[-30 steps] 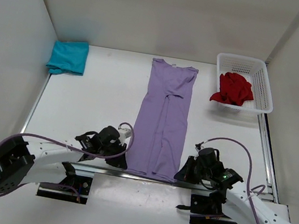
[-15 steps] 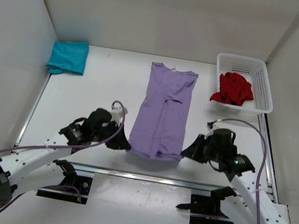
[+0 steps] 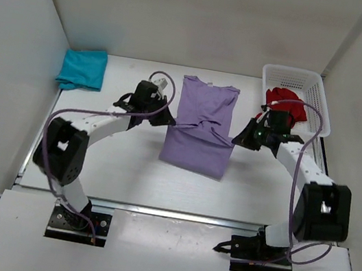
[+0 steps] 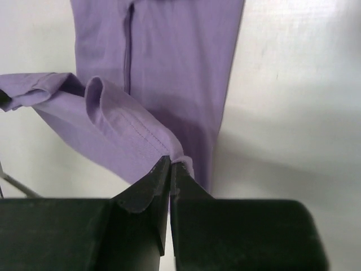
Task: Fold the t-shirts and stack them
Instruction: Fold the folded rectangular tshirt in 1/3 of the way
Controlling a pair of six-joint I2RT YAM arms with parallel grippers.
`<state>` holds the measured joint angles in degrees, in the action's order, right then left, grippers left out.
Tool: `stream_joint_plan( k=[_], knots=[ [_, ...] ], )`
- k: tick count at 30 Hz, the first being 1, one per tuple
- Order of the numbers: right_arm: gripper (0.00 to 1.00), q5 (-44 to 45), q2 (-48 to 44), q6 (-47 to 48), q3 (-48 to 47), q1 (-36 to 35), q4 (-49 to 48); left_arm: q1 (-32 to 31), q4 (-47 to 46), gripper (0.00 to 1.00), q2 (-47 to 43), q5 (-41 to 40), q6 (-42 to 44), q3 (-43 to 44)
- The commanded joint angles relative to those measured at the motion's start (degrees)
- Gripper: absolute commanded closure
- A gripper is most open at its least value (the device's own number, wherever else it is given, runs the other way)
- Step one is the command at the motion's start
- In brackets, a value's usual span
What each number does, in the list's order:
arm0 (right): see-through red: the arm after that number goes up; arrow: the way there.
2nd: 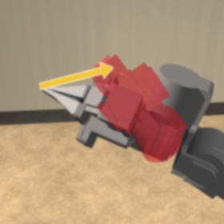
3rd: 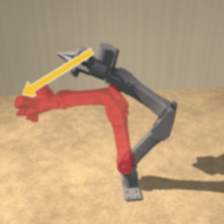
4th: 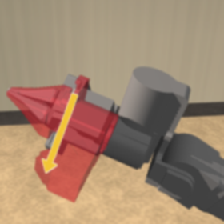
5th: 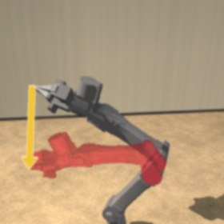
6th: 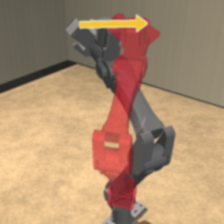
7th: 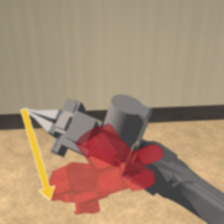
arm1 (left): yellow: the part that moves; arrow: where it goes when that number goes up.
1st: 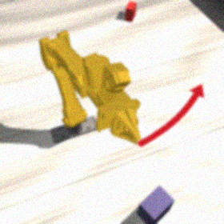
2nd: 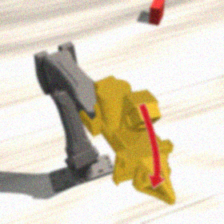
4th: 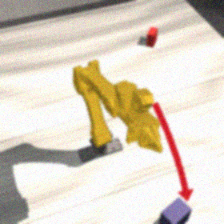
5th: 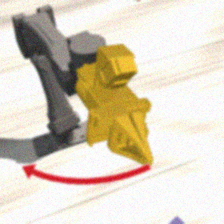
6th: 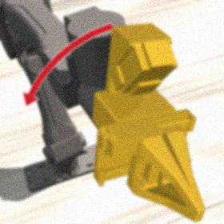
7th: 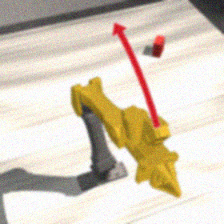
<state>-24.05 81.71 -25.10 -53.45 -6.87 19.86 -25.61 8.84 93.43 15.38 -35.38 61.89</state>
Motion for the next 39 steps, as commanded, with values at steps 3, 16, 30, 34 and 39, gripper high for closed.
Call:
stream_joint_plan(
  k=[3,16,30,34,39],
  knots=[
    [1.00,-2.13,11.18,1.46,-7.80,1.42,-7.55,2.05,-0.49,1.00,8.69,-1.49,1.10,10.96],
    [0.97,-1.62,27.88,2.07,-21.43,2.92,-10.19,4.60,-0.14,0.75,23.82,-1.40,0.13,23.97],
    [0.98,2.35,14.10,0.94,-13.11,-2.61,-13.17,-2.59,-20.61,0.56,1.50,-2.36,-3.74,-6.93],
    [1.00,2.87,9.17,-2.49,0.42,-7.27,-19.33,-3.84,-21.49,0.61,3.86,-1.66,-4.52,-12.65],
    [0.99,2.26,10.13,-1.44,6.51,-8.24,-20.39,-2.52,-23.52,0.66,7.21,-0.27,-6.02,-16.62]
  ],
)
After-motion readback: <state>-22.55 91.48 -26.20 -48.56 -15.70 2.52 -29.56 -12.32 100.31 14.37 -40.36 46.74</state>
